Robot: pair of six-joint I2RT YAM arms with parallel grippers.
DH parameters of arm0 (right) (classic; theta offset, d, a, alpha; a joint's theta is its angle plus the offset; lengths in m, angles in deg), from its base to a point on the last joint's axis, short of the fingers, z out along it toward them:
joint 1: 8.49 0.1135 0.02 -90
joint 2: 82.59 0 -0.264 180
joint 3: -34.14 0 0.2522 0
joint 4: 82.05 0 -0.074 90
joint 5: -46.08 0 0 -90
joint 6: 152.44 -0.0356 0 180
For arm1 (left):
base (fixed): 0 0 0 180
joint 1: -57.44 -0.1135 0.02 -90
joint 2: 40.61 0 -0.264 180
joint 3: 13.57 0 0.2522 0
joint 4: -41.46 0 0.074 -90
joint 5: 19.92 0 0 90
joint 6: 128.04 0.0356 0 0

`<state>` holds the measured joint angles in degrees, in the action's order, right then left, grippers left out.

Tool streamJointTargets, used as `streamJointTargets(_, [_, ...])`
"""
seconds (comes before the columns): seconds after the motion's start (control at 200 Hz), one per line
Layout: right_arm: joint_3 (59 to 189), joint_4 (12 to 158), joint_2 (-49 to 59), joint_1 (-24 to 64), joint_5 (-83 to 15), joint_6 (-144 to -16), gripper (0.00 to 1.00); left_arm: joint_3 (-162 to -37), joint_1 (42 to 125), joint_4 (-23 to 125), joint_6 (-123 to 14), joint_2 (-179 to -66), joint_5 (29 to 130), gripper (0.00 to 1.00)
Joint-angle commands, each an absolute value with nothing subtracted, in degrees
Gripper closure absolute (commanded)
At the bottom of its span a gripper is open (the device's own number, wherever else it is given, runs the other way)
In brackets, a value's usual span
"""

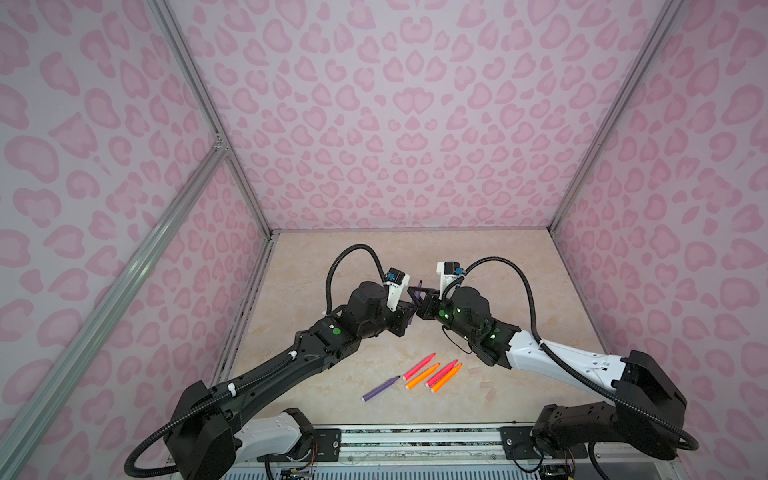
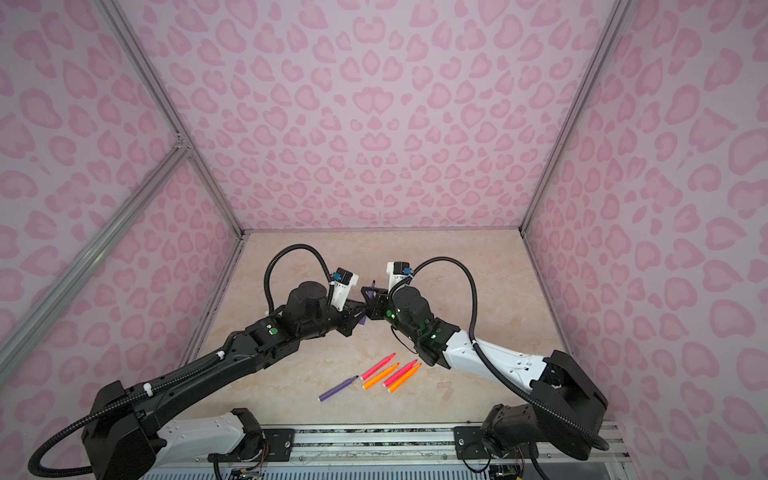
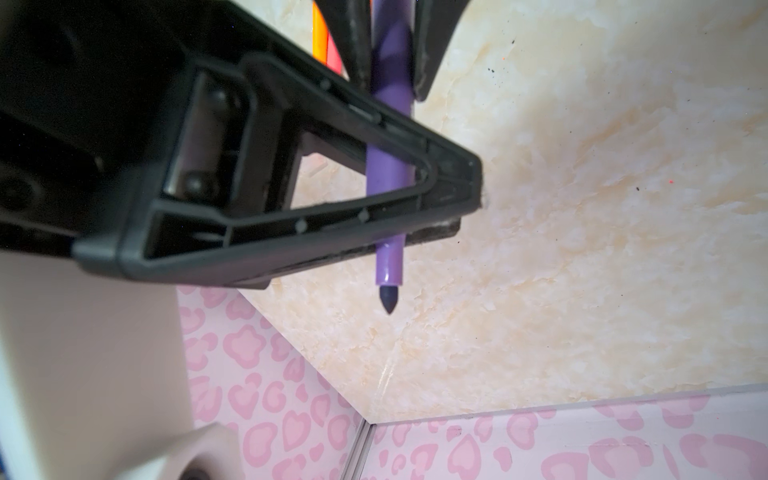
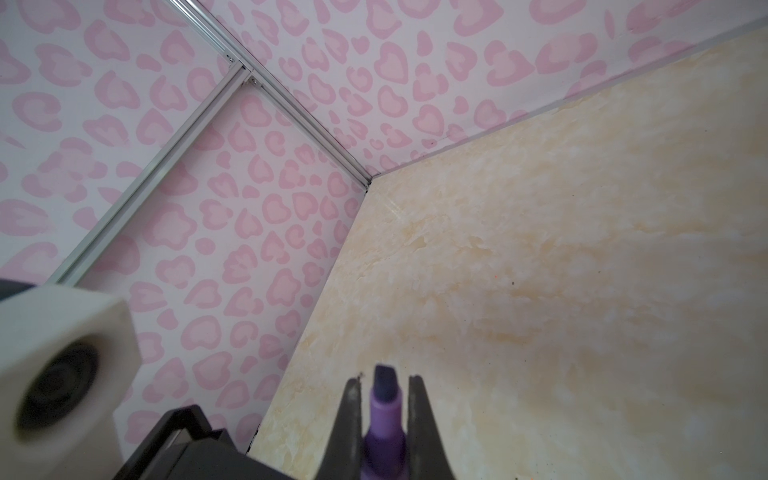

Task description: Insert the pens into the pen caps

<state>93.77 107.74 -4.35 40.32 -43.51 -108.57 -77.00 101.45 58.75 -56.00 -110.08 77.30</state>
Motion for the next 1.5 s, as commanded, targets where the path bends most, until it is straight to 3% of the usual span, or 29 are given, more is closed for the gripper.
streamJointTargets(0.0, [92.68,111.17,-3.80,40.72,-41.49,-111.01,1.00,-76.54,101.30,56.63,-56.52,-108.71,75.82,0.75])
streamJointTargets(0.115, [92.46,111.88,-3.84,41.36,-40.93,-111.01,1.00,-75.94,101.38,56.03,-56.58,-108.20,75.76,0.65])
streamJointTargets(0.355, [93.71,111.12,-4.10,43.18,-41.46,-109.90,1.00,-76.52,101.34,56.36,-56.76,-109.25,76.08,0.65])
streamJointTargets(0.41, [94.27,110.40,-4.05,43.23,-41.22,-109.72,1.00,-76.46,101.37,56.28,-56.98,-109.08,76.48,0.71])
streamJointTargets(0.53, [93.36,110.62,-4.02,43.27,-41.74,-110.03,1.00,-75.47,101.31,55.23,-57.11,-107.83,76.45,0.95])
streamJointTargets(0.605, [92.67,110.64,-4.32,43.26,-42.52,-109.86,0.82,-74.65,101.30,54.49,-57.11,-107.03,75.23,0.96])
streamJointTargets(0.675, [92.36,110.33,-4.92,43.11,-43.88,-108.85,0.50,-73.98,101.38,53.87,-57.51,-106.26,73.13,0.96])
streamJointTargets(0.725, [92.72,108.53,-5.85,43.12,-45.45,-107.64,0.37,-73.04,101.32,53.22,-58.25,-105.50,70.13,0.96])
streamJointTargets(0.815, [93.90,103.17,-8.33,43.14,-50.25,-106.09,0.26,-70.87,101.34,51.50,-58.18,-103.80,65.68,0.96])
streamJointTargets(0.955, [93.36,96.63,-12.92,43.15,-60.99,-107.59,0.21,-69.04,101.68,49.59,-54.11,-102.56,67.54,0.97])
streamJointTargets(1.045, [92.06,92.82,-15.31,43.17,-68.76,-110.30,0.20,-69.46,102.01,52.97,-55.92,-102.14,55.90,0.96])
streamJointTargets(1.06, [91.84,92.35,-15.61,43.14,-70.25,-110.55,0.13,-69.50,101.99,53.78,-56.57,-102.09,53.84,0.96])
streamJointTargets(1.065, [91.69,92.12,-15.81,43.13,-70.93,-110.54,0.06,-69.51,101.95,54.11,-56.75,-102.07,53.17,0.96])
streamJointTargets(1.09, [91.50,91.03,-16.40,42.98,-72.49,-110.76,0.03,-69.51,101.95,55.43,-58.26,-102.00,49.07,0.96])
streamJointTargets(1.18, [92.51,81.84,-18.40,42.65,-78.37,-114.20,0.05,-69.62,101.53,60.62,-65.92,-101.18,38.98,0.96])
streamJointTargets(1.3, [91.32,72.25,-22.34,42.47,-79.18,-121.22,0.14,-65.34,101.16,54.87,-63.80,-96.67,48.01,0.96])
streamJointTargets(1.395, [87.48,69.90,-25.95,42.66,-76.92,-124.55,0.43,-63.23,101.21,52.08,-62.24,-93.85,50.54,0.96])
streamJointTargets(1.495, [86.21,62.62,-27.06,43.44,-77.07,-127.89,0.45,-62.88,101.20,52.11,-61.34,-92.08,49.37,0.96])
